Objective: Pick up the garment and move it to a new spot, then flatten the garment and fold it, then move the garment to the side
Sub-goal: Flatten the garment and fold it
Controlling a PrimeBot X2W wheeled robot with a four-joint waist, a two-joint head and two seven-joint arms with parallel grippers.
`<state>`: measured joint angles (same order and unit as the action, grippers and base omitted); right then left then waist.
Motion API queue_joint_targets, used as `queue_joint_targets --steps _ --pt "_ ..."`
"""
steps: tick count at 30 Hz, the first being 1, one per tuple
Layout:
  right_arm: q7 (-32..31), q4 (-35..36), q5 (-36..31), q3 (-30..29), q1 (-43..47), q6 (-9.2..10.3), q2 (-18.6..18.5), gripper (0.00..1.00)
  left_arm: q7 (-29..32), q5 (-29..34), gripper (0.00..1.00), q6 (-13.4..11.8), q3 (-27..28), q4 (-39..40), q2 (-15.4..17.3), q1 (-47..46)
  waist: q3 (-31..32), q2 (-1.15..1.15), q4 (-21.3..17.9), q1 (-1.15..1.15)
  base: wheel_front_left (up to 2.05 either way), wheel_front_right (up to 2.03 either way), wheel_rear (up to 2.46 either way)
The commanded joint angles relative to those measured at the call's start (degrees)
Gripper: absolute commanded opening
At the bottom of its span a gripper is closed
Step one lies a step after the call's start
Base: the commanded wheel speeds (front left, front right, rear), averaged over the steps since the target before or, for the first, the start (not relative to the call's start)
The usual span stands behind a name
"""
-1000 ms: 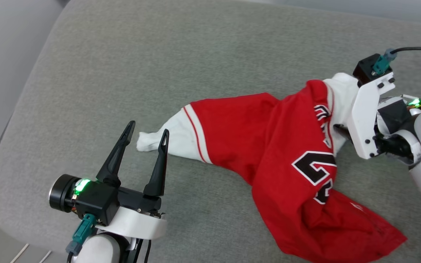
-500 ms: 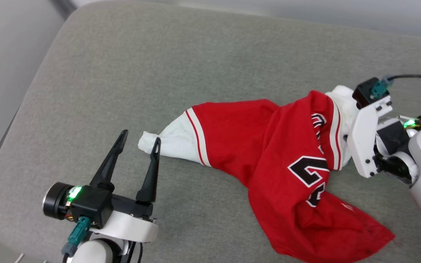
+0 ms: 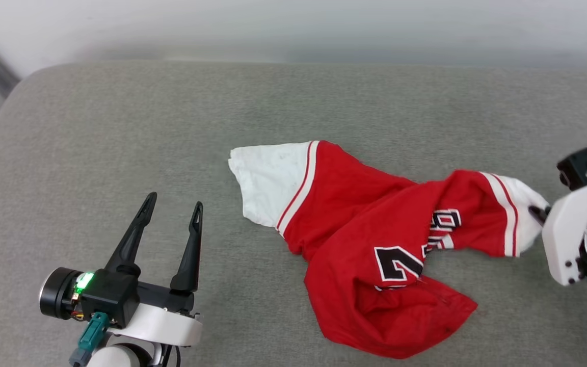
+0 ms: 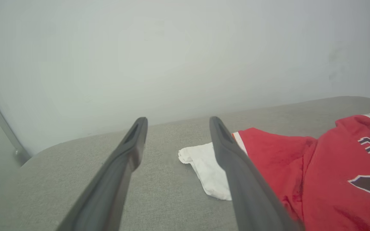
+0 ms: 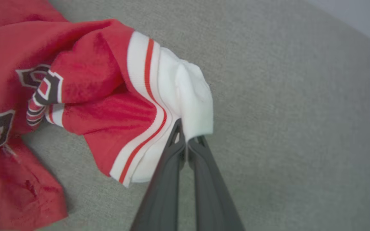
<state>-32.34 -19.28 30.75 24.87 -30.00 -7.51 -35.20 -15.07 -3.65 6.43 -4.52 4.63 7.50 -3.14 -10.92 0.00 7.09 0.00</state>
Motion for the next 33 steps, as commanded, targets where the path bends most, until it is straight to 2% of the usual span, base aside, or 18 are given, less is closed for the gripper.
queue_joint_targets --steps 1,4,8,9,10,15,24,29,33 --pt "0.6 -0.1 -0.5 -1.1 2.5 0.04 -0.3 0.00 -0.1 0.4 1.00 0.1 0.3 0.2 0.2 0.5 0.5 0.00 -1.7 0.00 0.00 0.00 0.00" --pt "1.6 -1.1 -1.7 -3.3 6.4 0.05 -0.5 0.00 -0.1 0.4 1.00 0.2 0.3 0.0 0.4 0.5 0.1 0.00 -2.5 0.00 0.00 0.00 0.00" --pt "3.8 -3.9 -3.5 -5.3 10.8 0.05 1.3 0.00 -0.1 0.4 1.00 0.4 0.4 -0.4 0.4 0.1 0.1 0.00 -3.2 0.00 0.00 0.00 0.00" --pt "4.5 -4.6 -4.0 -5.5 11.4 0.04 1.7 0.25 -0.1 0.5 1.00 0.5 0.4 -0.5 0.5 0.0 0.2 0.00 -3.4 0.00 0.00 0.00 0.00" --pt "5.5 -5.4 -4.4 -6.0 11.8 0.04 2.1 1.00 -0.1 0.5 1.00 0.5 0.3 -0.7 0.5 0.0 0.4 0.00 -3.6 0.00 0.00 0.00 0.00" --pt "10.1 -6.5 -4.7 -7.2 12.2 0.04 5.0 1.00 -0.1 0.6 1.00 0.5 0.6 -1.4 1.0 0.3 2.0 0.00 -5.3 0.00 0.00 0.00 0.00" --pt "22.0 4.4 -3.6 -11.5 13.2 0.04 5.1 1.00 -0.1 -2.0 1.00 0.7 2.6 -0.3 0.4 1.5 4.4 0.00 -9.7 0.00 0.00 0.00 0.00" --pt "29.1 11.2 -3.8 -16.8 17.2 0.03 8.0 1.00 -0.1 -3.1 1.00 0.9 3.1 0.2 0.9 1.5 4.9 0.00 -11.7 0.00 0.00 0.00 0.00" --pt "34.4 15.1 -5.3 -20.6 20.9 0.03 12.1 1.00 -0.1 -4.8 1.00 0.9 1.9 -0.3 2.4 0.3 4.4 0.00 -13.4 0.00 0.00 0.00 0.00"
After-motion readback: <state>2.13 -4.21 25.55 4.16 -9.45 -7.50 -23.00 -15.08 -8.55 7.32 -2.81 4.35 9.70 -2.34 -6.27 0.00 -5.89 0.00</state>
